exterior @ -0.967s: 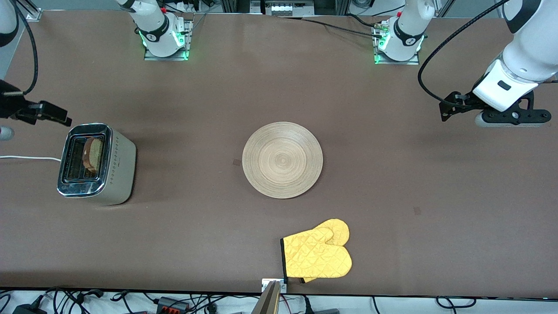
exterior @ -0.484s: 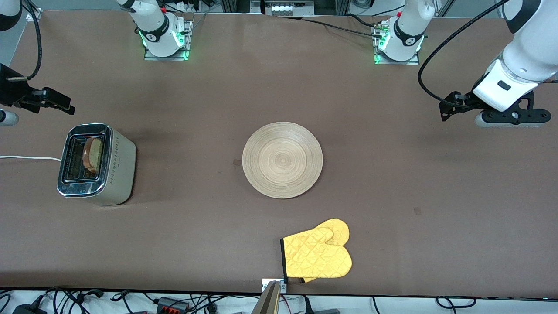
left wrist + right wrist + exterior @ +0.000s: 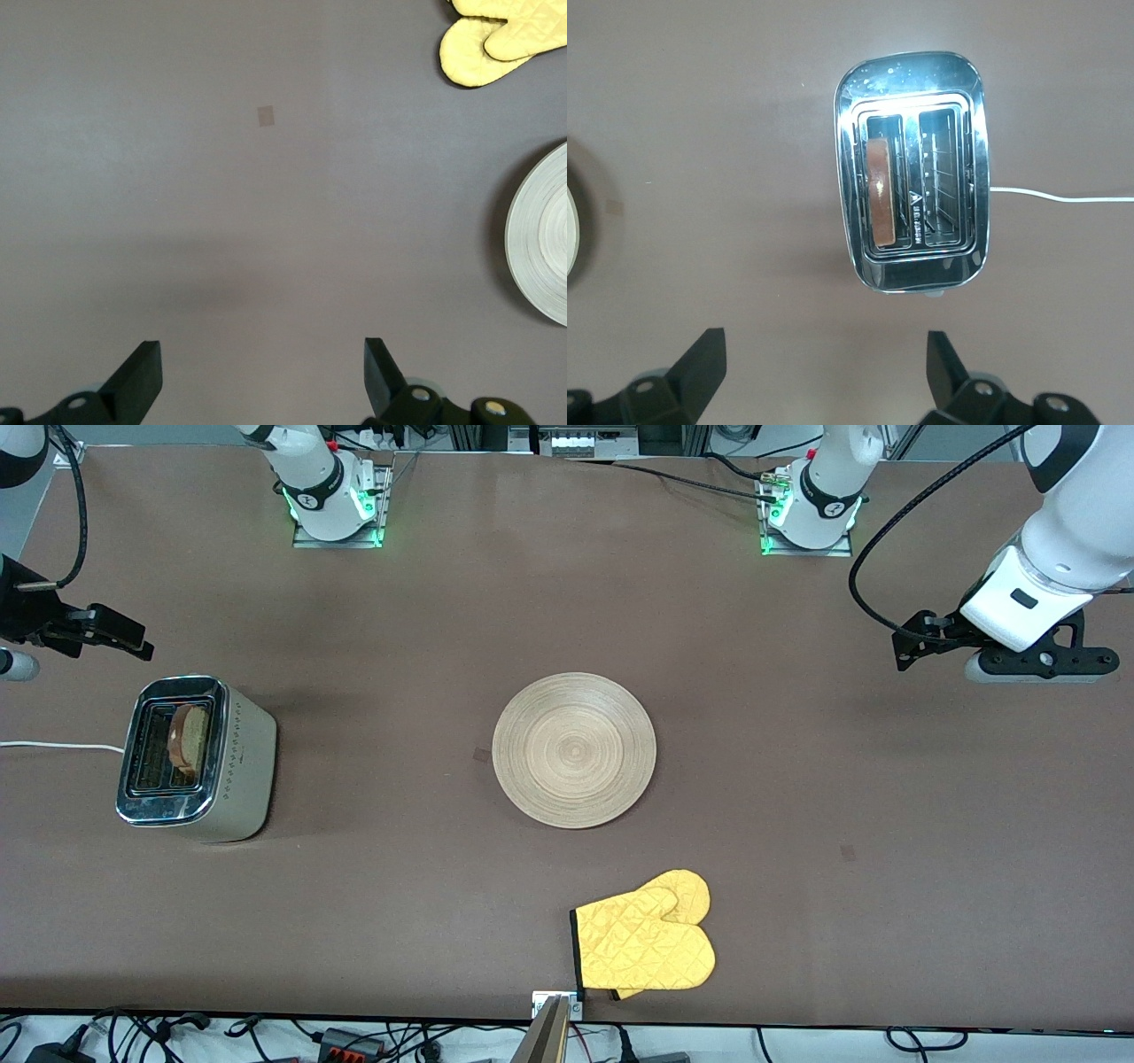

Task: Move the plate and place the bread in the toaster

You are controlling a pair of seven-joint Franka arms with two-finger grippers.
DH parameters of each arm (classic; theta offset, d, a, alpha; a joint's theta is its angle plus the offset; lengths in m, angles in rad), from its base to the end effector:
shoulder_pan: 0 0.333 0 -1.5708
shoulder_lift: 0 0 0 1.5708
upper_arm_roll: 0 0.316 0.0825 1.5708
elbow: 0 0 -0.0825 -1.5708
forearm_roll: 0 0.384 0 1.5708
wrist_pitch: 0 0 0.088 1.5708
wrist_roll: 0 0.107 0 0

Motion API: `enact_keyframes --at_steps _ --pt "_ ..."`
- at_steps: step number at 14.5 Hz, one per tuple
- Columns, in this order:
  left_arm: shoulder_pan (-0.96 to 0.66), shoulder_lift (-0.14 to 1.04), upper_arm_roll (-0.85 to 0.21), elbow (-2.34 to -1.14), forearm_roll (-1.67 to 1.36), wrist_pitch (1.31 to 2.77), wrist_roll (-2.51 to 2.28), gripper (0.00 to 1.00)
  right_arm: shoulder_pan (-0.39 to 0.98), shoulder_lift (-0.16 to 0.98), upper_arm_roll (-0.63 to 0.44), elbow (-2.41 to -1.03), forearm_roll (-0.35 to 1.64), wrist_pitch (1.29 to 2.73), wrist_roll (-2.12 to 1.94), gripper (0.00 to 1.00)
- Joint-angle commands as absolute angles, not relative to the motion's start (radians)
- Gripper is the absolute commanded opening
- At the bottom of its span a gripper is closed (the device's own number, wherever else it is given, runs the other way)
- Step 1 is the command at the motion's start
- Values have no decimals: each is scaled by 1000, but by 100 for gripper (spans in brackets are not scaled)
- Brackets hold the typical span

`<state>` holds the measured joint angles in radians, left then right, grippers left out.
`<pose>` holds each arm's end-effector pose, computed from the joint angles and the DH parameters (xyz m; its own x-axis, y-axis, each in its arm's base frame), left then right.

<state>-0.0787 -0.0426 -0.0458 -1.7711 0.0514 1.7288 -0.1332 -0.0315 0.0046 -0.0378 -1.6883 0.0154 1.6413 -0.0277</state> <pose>0.5455 -0.0639 0.5665 1.0000 0.0005 0.0070 0.0008 -0.9986 -0.0522 0.5563 -0.0370 0.5723 0.9978 -0.0426 -0.0511 -0.0435 -0.9989 -0.0165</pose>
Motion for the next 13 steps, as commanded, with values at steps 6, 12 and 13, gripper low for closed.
enact_keyframes --at_steps 6,12,13 --pt "-78 -44 -51 -1750 32 1707 -138 100 -34 -23 -48 -1704 3 1644 -35 100" --pt "-80 -44 -51 -1750 32 1707 -138 100 -32 -23 -46 -1706 3 1635 -37 100" --pt "-80 -44 -51 -1750 31 1707 -138 100 -32 -21 -46 -1706 3 1637 -35 100"
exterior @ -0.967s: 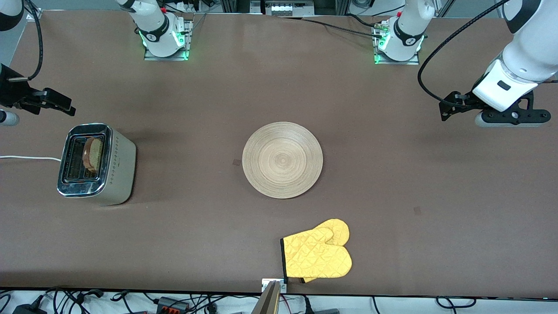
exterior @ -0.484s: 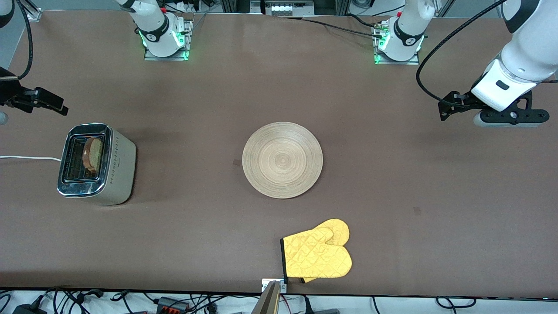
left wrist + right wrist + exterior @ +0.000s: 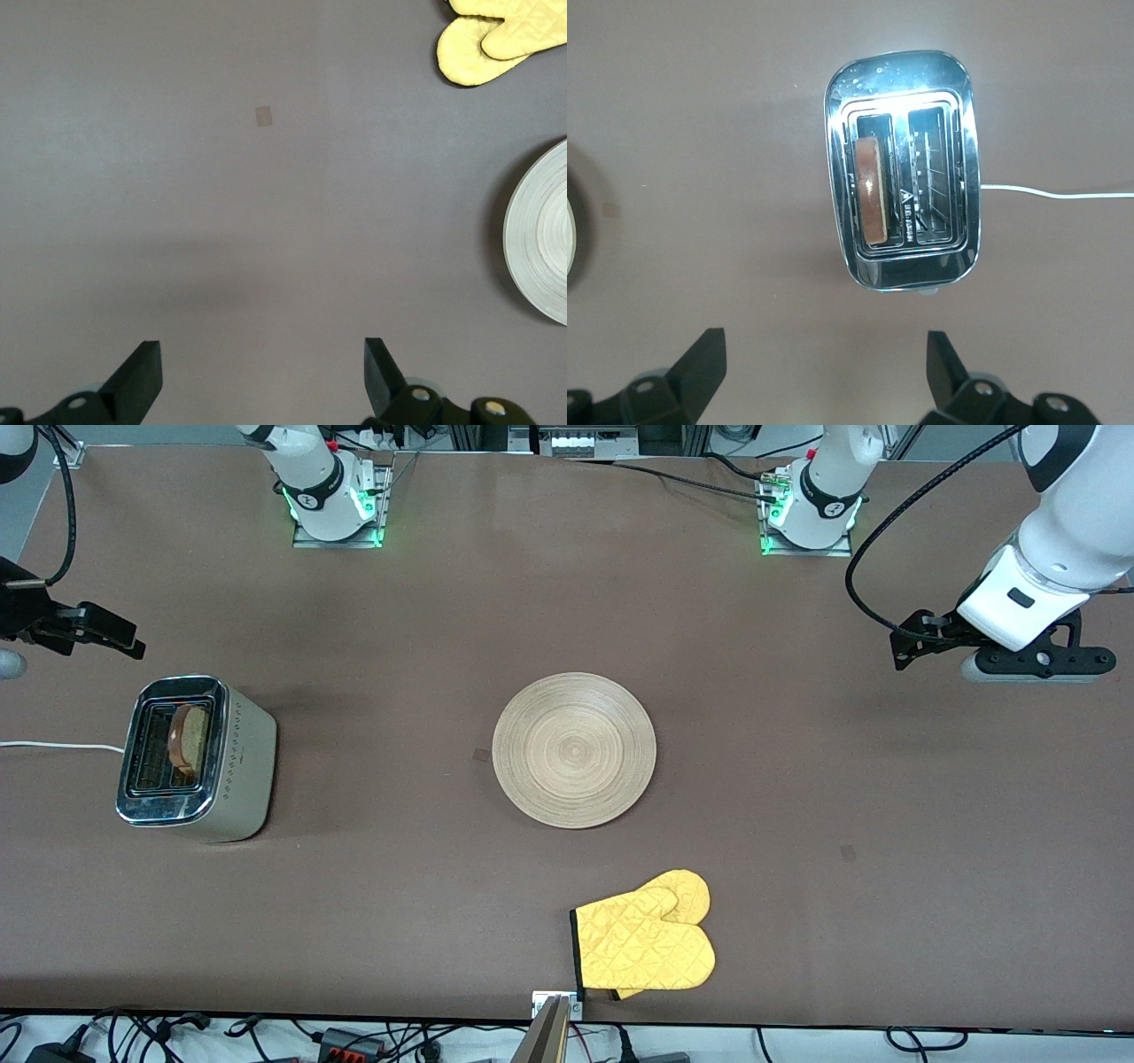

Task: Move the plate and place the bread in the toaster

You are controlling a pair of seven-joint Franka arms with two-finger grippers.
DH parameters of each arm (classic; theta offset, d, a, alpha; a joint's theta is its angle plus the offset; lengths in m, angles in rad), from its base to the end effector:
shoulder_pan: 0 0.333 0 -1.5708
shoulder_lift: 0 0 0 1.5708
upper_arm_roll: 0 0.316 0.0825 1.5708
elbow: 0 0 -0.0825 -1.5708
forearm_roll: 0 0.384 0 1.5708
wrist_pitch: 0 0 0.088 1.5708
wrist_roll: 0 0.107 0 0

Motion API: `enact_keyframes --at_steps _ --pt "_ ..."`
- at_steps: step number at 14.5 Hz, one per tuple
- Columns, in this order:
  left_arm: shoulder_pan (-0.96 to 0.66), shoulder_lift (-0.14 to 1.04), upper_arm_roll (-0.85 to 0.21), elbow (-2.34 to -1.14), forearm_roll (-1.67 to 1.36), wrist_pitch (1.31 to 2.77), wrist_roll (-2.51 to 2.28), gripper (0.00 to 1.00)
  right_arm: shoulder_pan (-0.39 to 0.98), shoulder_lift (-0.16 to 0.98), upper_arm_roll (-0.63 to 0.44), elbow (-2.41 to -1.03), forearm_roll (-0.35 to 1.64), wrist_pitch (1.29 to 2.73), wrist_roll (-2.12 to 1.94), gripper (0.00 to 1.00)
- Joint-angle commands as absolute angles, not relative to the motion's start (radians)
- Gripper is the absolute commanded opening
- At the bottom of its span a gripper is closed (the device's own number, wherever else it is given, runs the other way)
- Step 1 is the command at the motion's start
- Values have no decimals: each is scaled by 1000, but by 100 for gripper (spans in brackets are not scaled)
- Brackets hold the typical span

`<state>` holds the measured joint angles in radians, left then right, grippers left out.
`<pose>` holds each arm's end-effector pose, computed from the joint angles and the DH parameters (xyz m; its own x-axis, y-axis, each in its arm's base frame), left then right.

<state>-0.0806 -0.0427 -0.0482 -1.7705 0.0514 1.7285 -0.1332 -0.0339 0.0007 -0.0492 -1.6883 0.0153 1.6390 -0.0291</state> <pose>0.5452 -0.0663 0.5668 1.0000 -0.0038 0.0074 -0.0034 -0.9986 -0.0523 0.5545 -0.0446 0.5743 0.9973 -0.0549 -0.0495 -0.0558 -0.9983 -0.0166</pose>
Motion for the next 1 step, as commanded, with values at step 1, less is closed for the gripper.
enact_keyframes --at_steps 1 --pt "-80 -44 -51 -1750 32 1707 -138 100 -31 -21 -46 -1707 2 1638 -37 100"
